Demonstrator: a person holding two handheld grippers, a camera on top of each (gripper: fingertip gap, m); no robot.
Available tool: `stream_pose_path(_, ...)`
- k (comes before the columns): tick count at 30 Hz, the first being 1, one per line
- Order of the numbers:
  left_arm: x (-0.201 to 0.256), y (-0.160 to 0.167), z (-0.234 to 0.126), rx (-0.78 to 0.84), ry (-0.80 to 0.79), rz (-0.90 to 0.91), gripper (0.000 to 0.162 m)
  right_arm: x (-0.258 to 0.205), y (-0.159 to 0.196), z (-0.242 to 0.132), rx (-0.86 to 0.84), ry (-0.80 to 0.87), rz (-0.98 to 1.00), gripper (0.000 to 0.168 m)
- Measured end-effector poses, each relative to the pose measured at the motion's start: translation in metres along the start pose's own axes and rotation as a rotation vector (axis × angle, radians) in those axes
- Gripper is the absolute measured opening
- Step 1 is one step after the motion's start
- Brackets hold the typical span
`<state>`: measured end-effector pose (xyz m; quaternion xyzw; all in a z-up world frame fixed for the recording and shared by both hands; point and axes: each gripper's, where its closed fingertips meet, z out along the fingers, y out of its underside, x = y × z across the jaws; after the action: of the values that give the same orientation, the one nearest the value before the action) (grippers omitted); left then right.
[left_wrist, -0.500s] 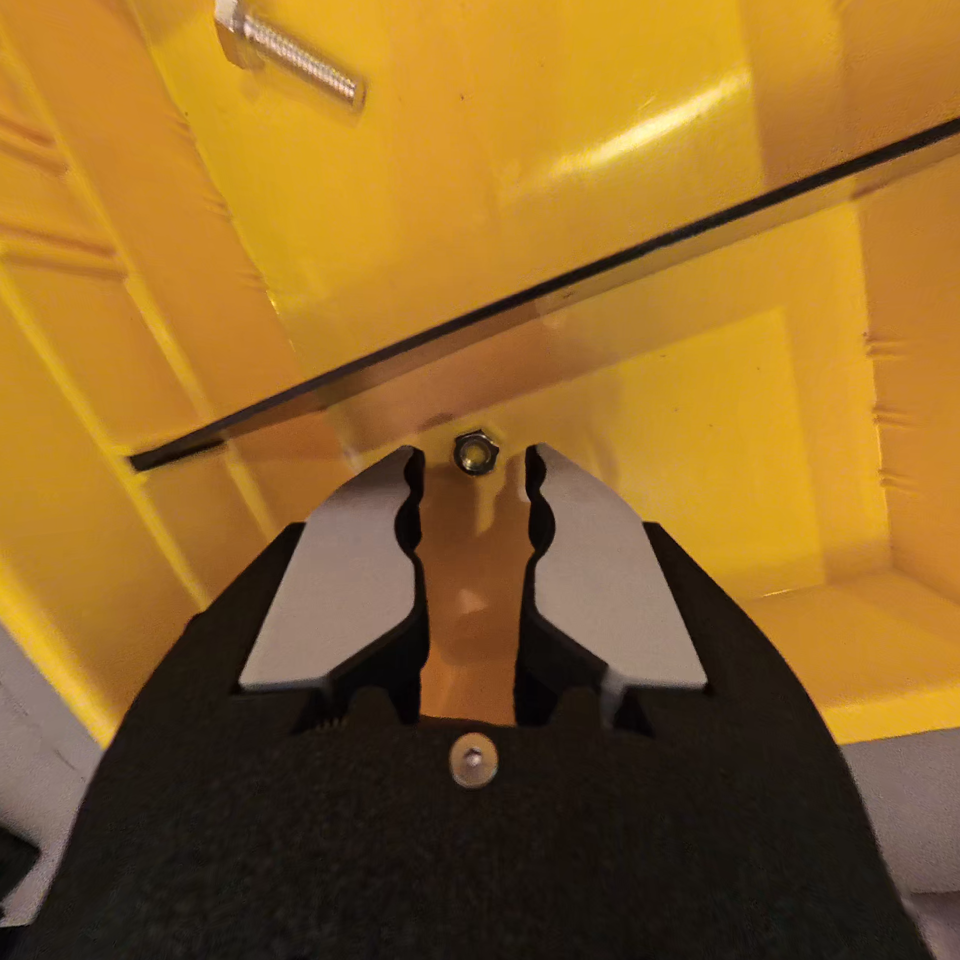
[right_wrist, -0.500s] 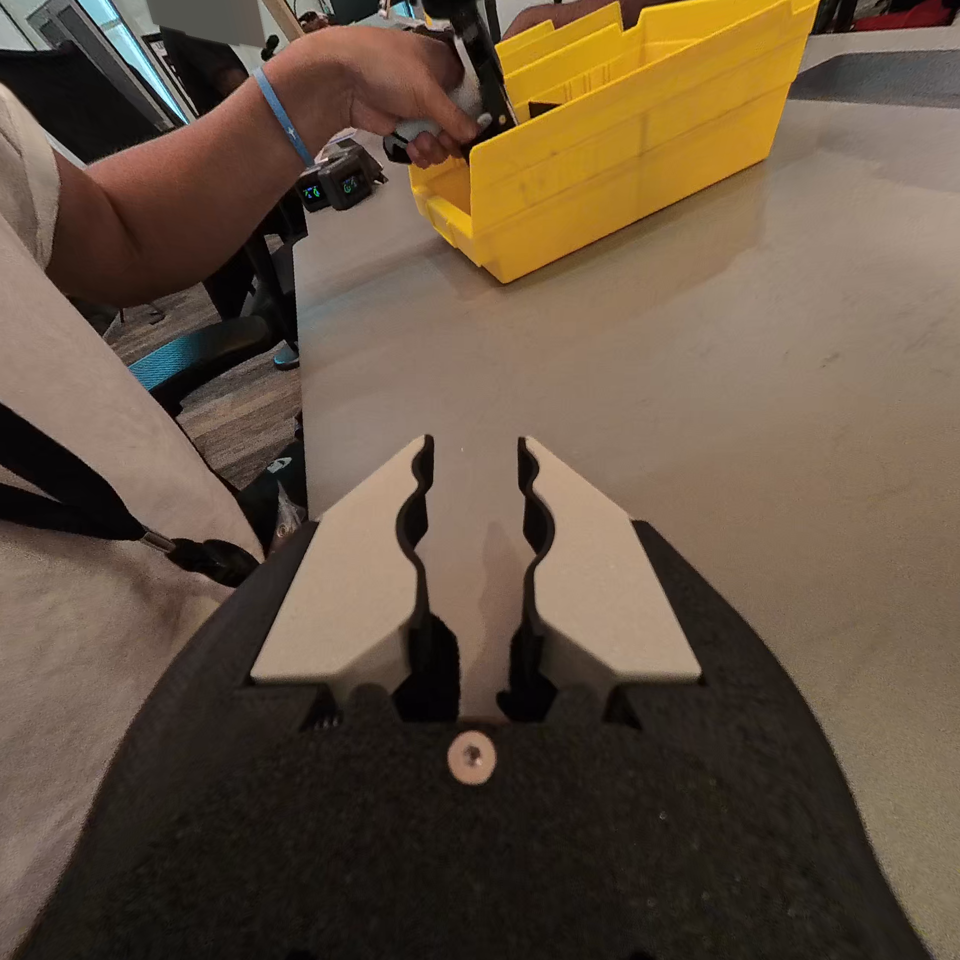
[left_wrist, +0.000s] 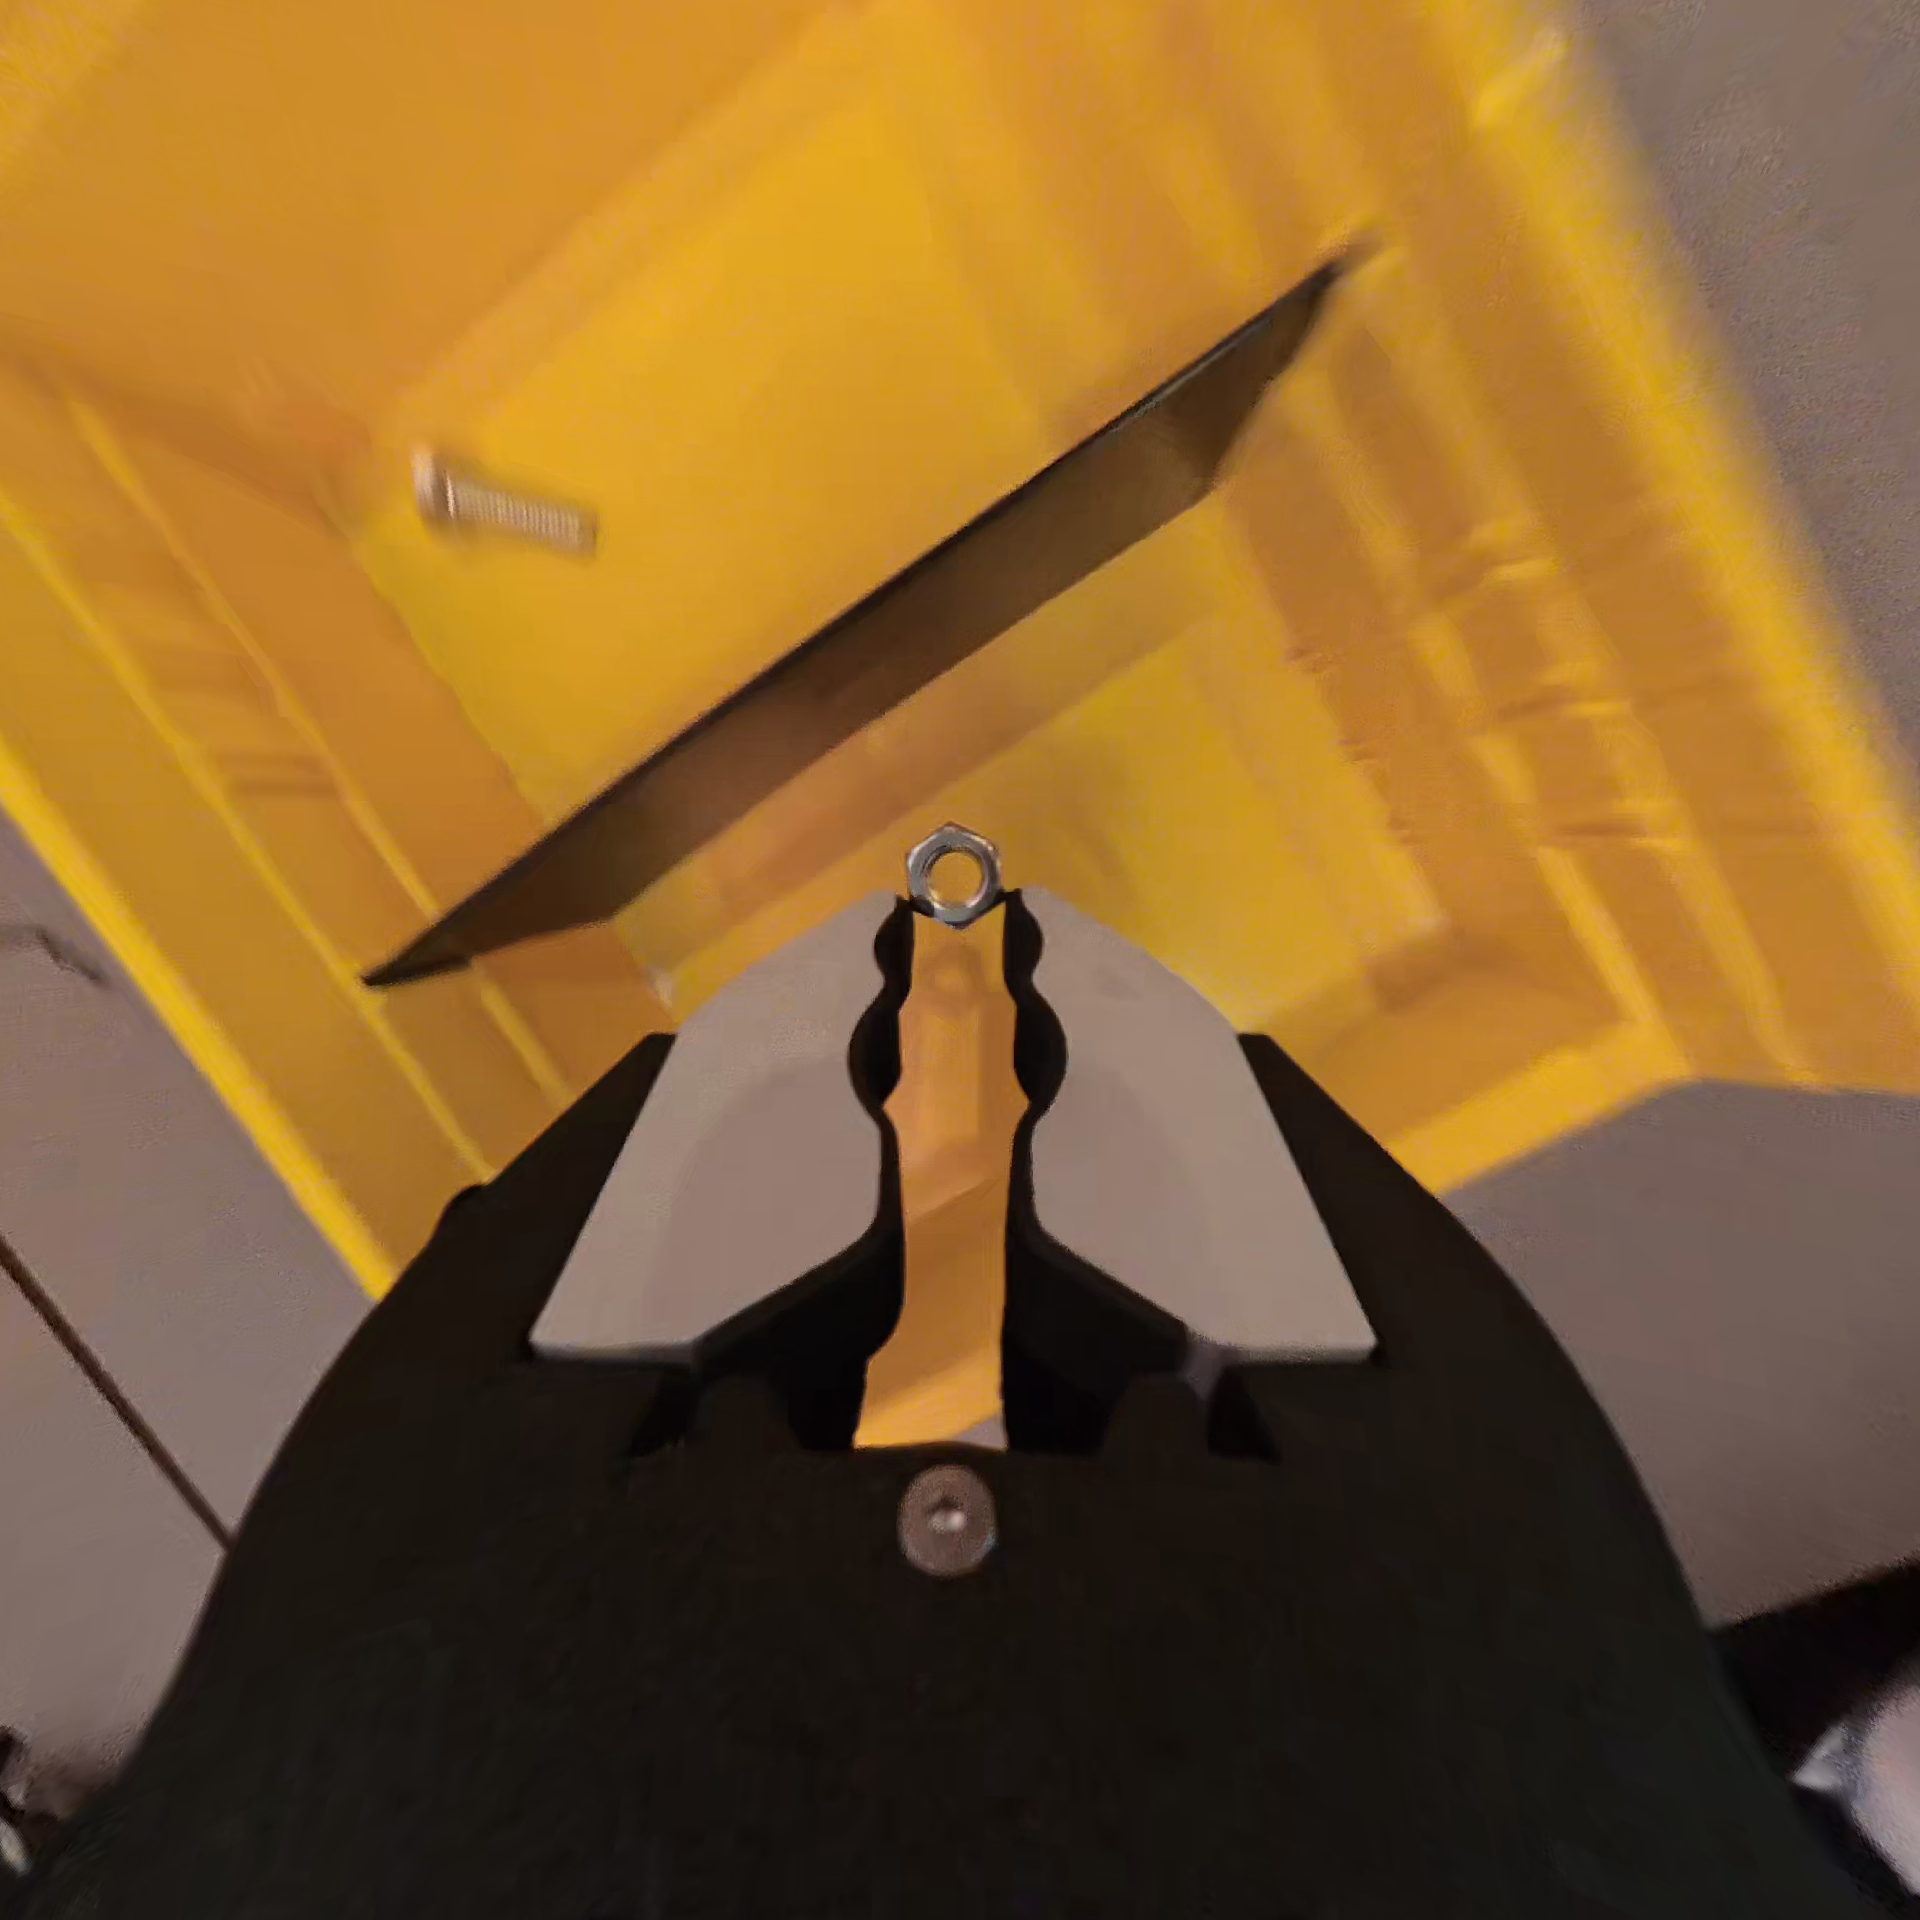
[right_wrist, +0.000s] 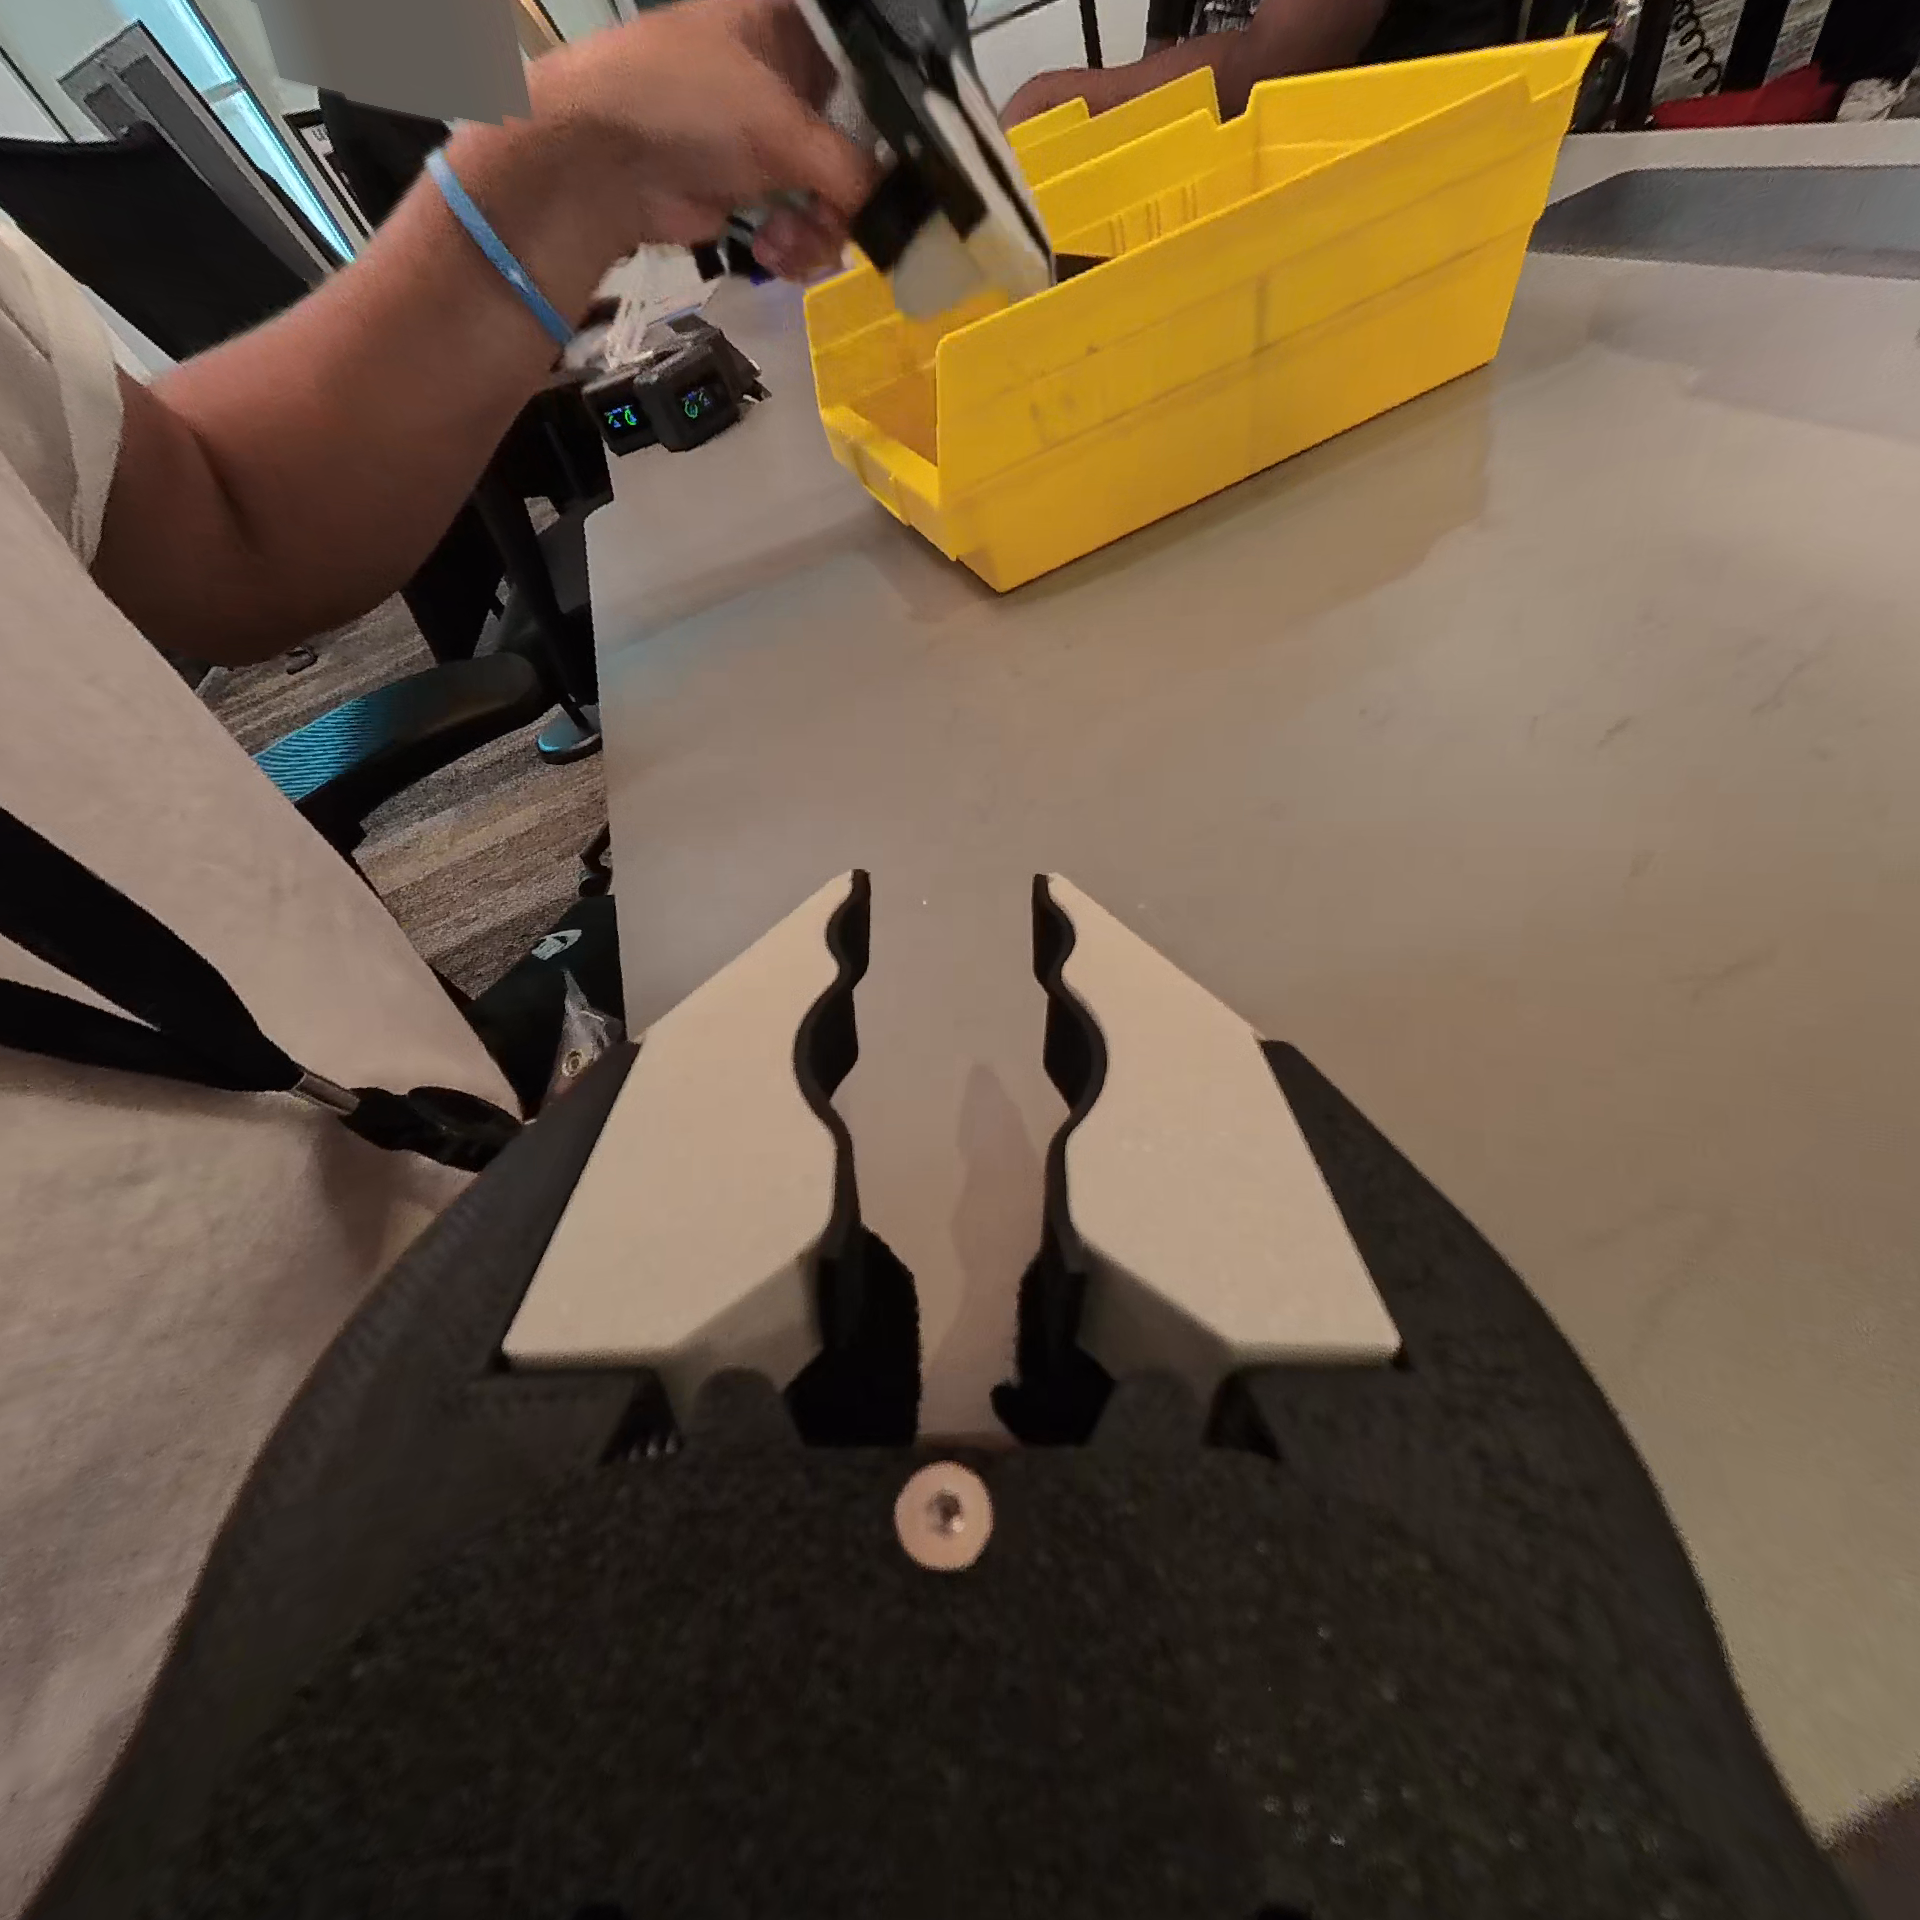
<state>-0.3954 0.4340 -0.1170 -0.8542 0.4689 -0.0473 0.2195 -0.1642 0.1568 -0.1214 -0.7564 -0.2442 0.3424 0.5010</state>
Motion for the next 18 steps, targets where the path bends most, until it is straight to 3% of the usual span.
stream_pose_path(1, 0.012, -0.016, -0.017, 0.061, 0.021, 0.083, 0.016, 0.000, -0.001, 0.000, 0.004, 0.002, -0.001, 0.030)
stream_pose_path(4, 0.066, -0.064, -0.066, 0.275, 0.129, 0.408, 0.016, -0.001, -0.004, 0.000, 0.015, -0.006, 0.007, 0.030)
stream_pose_path(7, 0.133, -0.095, -0.077, 0.370, 0.291, 0.685, 0.016, -0.004, -0.006, 0.000, 0.027, -0.019, 0.019, 0.030)
stream_pose_path(11, 0.188, -0.116, -0.018, 0.222, 0.401, 0.886, 0.016, -0.004, -0.006, -0.002, 0.035, -0.014, 0.030, 0.030)
stream_pose_path(15, 0.210, -0.123, 0.053, 0.024, 0.459, 0.987, 0.016, -0.002, -0.006, -0.004, 0.041, -0.012, 0.052, 0.030)
stream_pose_path(18, 0.215, -0.132, 0.084, -0.040, 0.434, 1.052, 0.016, 0.001, -0.007, -0.006, 0.051, -0.005, 0.066, 0.030)
